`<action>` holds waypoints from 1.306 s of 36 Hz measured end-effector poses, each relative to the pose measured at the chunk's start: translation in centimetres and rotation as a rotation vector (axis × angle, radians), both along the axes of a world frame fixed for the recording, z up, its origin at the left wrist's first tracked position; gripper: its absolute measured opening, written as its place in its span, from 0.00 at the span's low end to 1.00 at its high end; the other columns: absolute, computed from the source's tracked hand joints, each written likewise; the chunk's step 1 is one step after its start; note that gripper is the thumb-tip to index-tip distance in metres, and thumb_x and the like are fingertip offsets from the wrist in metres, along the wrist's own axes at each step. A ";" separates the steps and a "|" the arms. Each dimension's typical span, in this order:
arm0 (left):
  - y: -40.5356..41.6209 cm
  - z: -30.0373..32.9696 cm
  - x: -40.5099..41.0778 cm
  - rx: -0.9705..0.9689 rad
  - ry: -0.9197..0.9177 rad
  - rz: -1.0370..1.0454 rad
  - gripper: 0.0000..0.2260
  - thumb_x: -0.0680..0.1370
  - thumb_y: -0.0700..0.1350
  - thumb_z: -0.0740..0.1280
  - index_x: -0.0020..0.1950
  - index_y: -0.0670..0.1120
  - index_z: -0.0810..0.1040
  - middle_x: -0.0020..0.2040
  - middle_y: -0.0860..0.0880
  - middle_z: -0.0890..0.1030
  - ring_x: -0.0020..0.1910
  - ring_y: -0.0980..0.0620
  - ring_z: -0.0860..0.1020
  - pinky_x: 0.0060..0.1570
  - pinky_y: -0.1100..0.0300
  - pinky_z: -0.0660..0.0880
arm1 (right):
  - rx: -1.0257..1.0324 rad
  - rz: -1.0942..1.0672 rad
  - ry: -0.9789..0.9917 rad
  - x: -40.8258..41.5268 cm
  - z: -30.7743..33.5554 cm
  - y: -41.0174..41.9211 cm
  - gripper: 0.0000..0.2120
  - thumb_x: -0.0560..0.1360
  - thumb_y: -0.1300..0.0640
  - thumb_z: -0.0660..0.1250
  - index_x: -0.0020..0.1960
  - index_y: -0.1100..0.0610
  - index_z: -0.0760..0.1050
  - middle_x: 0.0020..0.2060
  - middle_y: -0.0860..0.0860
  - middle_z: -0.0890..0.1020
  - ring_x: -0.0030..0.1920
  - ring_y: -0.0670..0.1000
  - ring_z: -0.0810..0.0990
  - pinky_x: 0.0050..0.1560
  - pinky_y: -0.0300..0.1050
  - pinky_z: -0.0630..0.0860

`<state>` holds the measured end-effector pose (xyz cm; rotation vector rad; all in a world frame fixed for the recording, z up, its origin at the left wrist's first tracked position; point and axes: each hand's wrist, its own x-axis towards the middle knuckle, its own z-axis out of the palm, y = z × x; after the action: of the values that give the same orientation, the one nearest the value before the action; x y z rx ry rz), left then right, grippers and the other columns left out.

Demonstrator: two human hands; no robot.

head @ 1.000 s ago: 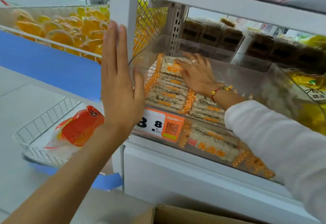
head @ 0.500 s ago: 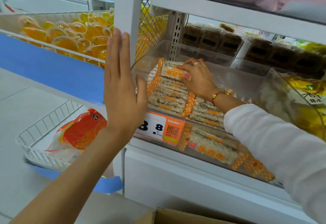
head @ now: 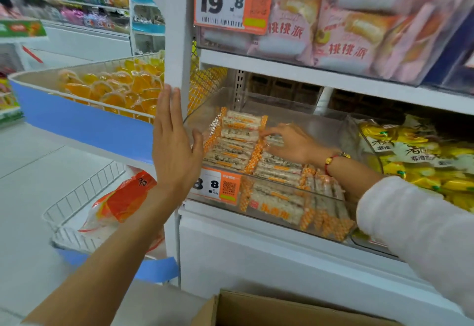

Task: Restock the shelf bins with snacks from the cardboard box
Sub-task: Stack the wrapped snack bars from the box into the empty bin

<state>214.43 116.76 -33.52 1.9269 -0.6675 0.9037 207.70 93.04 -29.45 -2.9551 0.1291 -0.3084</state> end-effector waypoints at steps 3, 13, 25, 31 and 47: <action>-0.5 -0.2 -0.1 -0.033 0.007 -0.009 0.29 0.79 0.40 0.58 0.79 0.44 0.51 0.79 0.47 0.51 0.78 0.49 0.50 0.73 0.45 0.59 | 0.000 -0.009 0.004 -0.6 0.4 -0.2 0.17 0.78 0.54 0.66 0.66 0.50 0.75 0.64 0.50 0.76 0.64 0.52 0.74 0.53 0.41 0.70; -1.6 -1.3 0.6 -0.144 -0.018 -0.028 0.29 0.77 0.40 0.56 0.78 0.43 0.54 0.79 0.48 0.53 0.78 0.50 0.49 0.75 0.48 0.52 | 0.113 -0.057 -0.097 7.3 -2.3 -0.2 0.27 0.72 0.51 0.73 0.69 0.51 0.70 0.67 0.54 0.71 0.66 0.56 0.71 0.63 0.55 0.72; -1.4 -1.3 0.6 -0.131 -0.014 -0.035 0.30 0.76 0.42 0.56 0.78 0.42 0.53 0.79 0.47 0.53 0.78 0.50 0.48 0.76 0.48 0.49 | 0.192 0.030 -0.140 9.2 -2.8 -1.4 0.14 0.82 0.51 0.58 0.62 0.53 0.77 0.57 0.51 0.80 0.53 0.52 0.79 0.54 0.53 0.76; -1.5 -1.2 0.5 -0.142 -0.023 -0.038 0.30 0.76 0.42 0.56 0.78 0.41 0.54 0.79 0.45 0.53 0.78 0.48 0.49 0.76 0.46 0.50 | -0.073 0.014 -0.218 9.8 -3.0 -0.5 0.07 0.78 0.53 0.66 0.51 0.48 0.83 0.52 0.47 0.79 0.56 0.52 0.75 0.55 0.48 0.72; -1.3 -1.2 0.6 -0.136 -0.035 -0.038 0.30 0.76 0.42 0.57 0.78 0.40 0.54 0.79 0.45 0.54 0.78 0.48 0.49 0.76 0.52 0.48 | 0.191 -0.007 -0.145 8.8 -2.3 -0.9 0.14 0.80 0.50 0.63 0.62 0.52 0.77 0.59 0.52 0.81 0.59 0.51 0.78 0.59 0.52 0.76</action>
<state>215.04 115.43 -34.73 1.7761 -0.6444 0.9363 216.45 92.13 -31.72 -2.7334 0.1416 -0.4810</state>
